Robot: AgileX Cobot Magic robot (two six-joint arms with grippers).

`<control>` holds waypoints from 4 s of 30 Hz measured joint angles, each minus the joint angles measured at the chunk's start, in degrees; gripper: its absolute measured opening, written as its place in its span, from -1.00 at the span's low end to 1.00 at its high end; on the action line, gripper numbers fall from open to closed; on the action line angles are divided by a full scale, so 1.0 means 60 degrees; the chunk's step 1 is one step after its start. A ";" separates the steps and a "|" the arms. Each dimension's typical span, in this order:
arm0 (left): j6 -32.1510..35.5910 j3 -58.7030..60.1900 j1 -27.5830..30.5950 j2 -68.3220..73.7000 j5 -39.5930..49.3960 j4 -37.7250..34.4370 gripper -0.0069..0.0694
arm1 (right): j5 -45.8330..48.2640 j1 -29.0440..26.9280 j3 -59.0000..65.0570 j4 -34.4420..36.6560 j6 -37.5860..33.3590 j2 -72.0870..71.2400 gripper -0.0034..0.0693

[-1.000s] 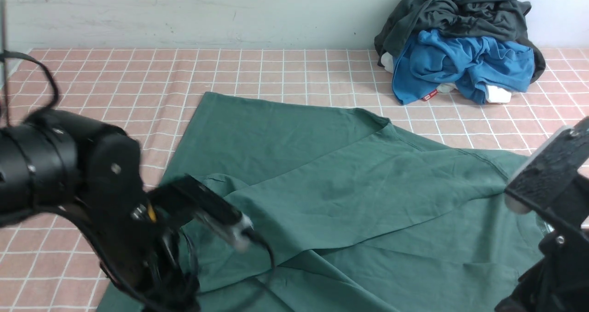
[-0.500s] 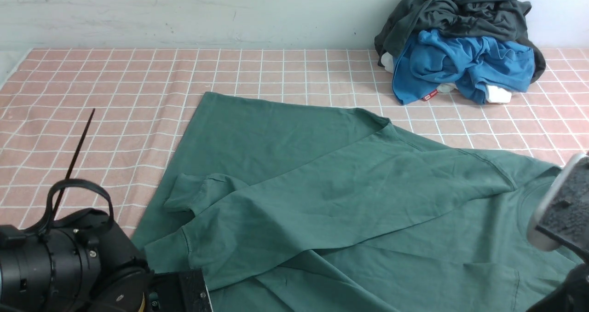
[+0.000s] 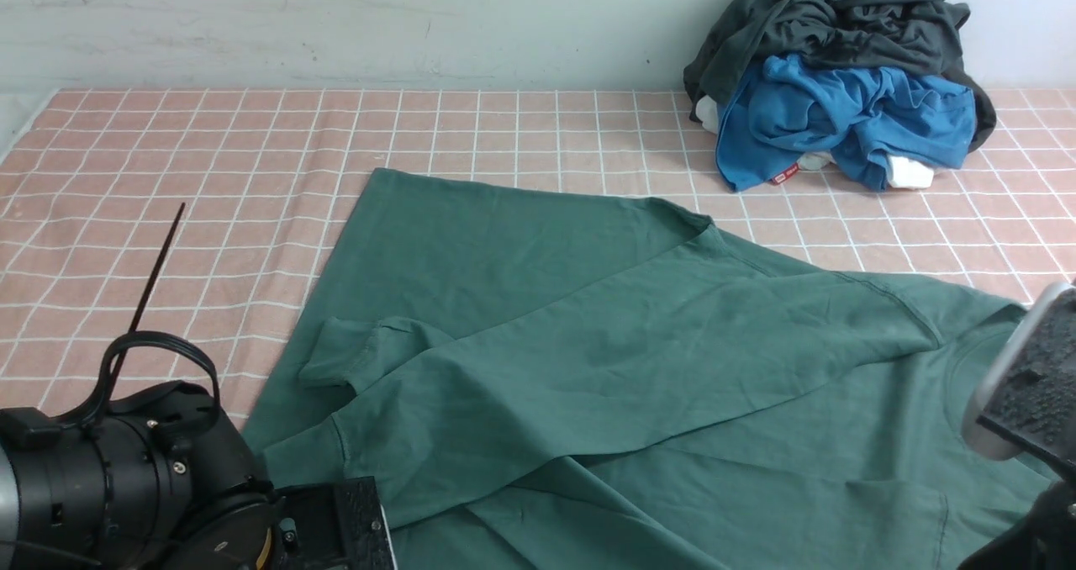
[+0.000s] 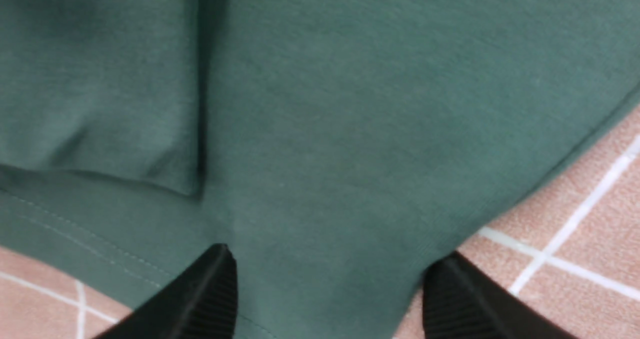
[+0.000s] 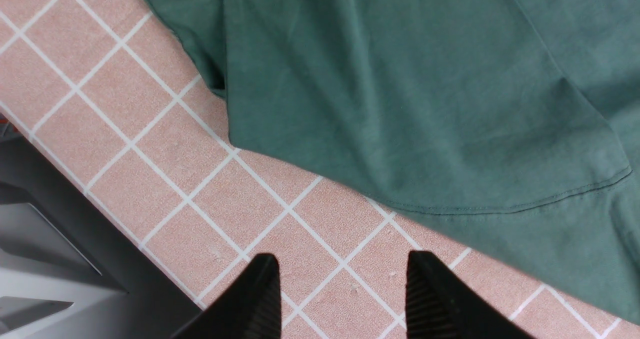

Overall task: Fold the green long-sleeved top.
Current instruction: Use both arms simultaneously to clamp the lower edge of the clothing fabric, then use both arms to drag the lower edge of the fabric forward and fold it over the upper edge

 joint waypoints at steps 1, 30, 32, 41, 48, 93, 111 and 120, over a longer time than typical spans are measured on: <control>-0.0022 -0.0002 0.0000 0.0000 0.0012 -0.0036 0.35 | 0.0000 0.0000 0.0000 0.0000 0.0000 0.0000 0.00; -0.1362 -0.0049 0.0385 -0.0326 0.1051 -0.1901 -0.77 | -0.0532 0.0000 0.0046 -0.0993 -0.0010 0.0009 0.00; -0.1481 -0.0049 0.0385 -0.0339 0.1071 -0.1922 -0.77 | -0.0554 0.0000 0.0046 -0.1117 -0.0039 0.0009 0.00; -0.2159 -0.0049 0.0385 -0.0912 0.2004 -0.2168 -0.77 | -0.0562 0.0000 0.0268 -0.1187 -0.1658 0.0009 0.13; -0.2159 -0.0049 0.0385 -0.1617 0.2184 -0.2198 -0.77 | -0.1967 0.0000 0.2136 -0.1312 -0.3049 0.0037 0.48; -0.1963 -0.3252 0.1577 -0.1762 0.3135 -0.1594 -0.77 | -0.2970 -0.1741 -0.0959 -0.3463 -0.3922 0.4644 -0.88; 0.0077 -1.2162 0.3654 0.4616 0.3346 -0.1844 -0.77 | -0.1330 -0.5459 -0.8817 0.0239 -0.6716 0.9963 -0.88; -0.0332 -1.3439 0.3763 0.6925 0.2065 -0.1394 -0.73 | -0.2422 -0.5612 -1.0210 0.0209 -0.5882 1.1990 -0.80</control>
